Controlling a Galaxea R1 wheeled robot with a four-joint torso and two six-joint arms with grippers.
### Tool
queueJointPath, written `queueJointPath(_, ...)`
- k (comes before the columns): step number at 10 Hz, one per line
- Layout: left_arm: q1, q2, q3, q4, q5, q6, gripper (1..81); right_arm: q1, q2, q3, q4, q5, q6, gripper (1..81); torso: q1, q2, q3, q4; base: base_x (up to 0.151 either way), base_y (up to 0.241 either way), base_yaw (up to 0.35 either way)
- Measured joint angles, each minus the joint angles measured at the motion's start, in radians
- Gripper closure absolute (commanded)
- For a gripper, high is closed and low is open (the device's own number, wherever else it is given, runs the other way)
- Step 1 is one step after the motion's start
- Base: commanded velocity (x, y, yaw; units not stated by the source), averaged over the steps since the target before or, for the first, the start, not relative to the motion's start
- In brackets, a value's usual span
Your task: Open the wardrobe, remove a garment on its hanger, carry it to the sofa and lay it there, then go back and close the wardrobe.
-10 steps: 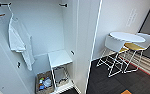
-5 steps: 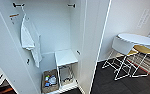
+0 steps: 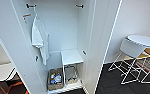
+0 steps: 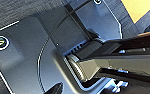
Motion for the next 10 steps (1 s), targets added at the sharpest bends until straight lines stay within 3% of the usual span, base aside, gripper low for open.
queueJointPath(8,0.005,-0.009,-0.002,0.0,0.001,-0.009,1.0,0.0,0.0,0.0,0.0,0.0,0.0,1.0,0.0,0.0,0.0,0.0,0.0,0.0,0.0)
queueJointPath(10,0.008,-0.008,-0.001,-0.001,0.0,-0.012,1.0,0.0,0.0,0.0,0.0,-0.001,0.0,1.0,0.0,0.0,0.0,0.0,0.115,0.0,0.0)
